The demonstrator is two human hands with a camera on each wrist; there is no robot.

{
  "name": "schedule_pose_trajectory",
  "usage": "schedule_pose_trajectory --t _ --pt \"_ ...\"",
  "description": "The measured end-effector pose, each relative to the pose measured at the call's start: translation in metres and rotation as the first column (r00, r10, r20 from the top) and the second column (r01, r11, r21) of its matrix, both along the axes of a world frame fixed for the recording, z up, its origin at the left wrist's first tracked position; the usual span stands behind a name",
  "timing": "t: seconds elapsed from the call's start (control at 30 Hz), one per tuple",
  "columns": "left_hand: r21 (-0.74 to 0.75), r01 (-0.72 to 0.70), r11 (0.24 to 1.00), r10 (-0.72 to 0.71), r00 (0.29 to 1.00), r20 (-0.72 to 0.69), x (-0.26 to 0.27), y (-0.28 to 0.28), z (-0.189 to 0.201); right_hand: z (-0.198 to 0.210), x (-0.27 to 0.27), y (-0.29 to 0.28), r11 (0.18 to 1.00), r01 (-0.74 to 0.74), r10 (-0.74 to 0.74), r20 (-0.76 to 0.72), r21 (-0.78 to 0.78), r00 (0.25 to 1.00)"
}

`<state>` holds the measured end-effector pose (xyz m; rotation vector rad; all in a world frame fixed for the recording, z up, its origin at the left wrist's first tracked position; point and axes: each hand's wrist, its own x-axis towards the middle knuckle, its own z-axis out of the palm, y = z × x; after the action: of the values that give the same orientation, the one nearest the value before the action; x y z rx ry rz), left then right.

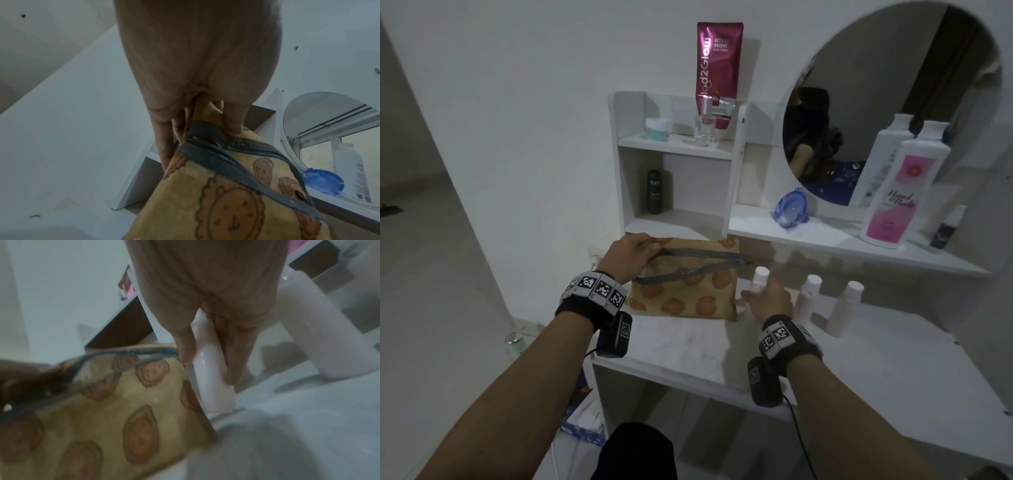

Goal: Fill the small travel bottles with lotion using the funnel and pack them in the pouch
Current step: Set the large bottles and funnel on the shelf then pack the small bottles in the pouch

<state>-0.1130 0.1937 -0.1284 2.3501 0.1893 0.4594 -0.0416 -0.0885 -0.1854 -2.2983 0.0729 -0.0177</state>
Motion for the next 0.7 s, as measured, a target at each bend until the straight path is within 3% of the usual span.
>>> schedule_pose_trajectory --t 0.13,0.33,0.43,0.57,0.7 --pt "-0.007 -0.003 1.0 0.003 1.0 -0.005 -0.001 -0.002 0.002 0.015 0.003 0.004 0.994 -0.021 0.016 0.045 0.111 0.999" --pt "0.003 -0.008 1.0 0.008 1.0 -0.011 0.001 -0.002 0.004 0.095 -0.025 0.029 0.88 -0.268 0.148 0.31 0.392 0.939" --pt "0.0 -0.017 1.0 0.017 1.0 -0.005 0.001 0.0 0.006 0.108 -0.043 0.057 0.844 -0.397 0.308 0.28 0.361 0.909" --pt "-0.023 -0.034 0.999 0.034 0.999 0.003 0.0 0.002 0.008 0.09 -0.051 0.089 0.835 -0.424 0.339 0.279 0.352 0.898" --pt "-0.027 -0.008 1.0 0.009 1.0 0.009 -0.001 0.002 0.009 0.073 -0.052 0.105 0.888 -0.451 0.406 0.305 0.092 0.861"
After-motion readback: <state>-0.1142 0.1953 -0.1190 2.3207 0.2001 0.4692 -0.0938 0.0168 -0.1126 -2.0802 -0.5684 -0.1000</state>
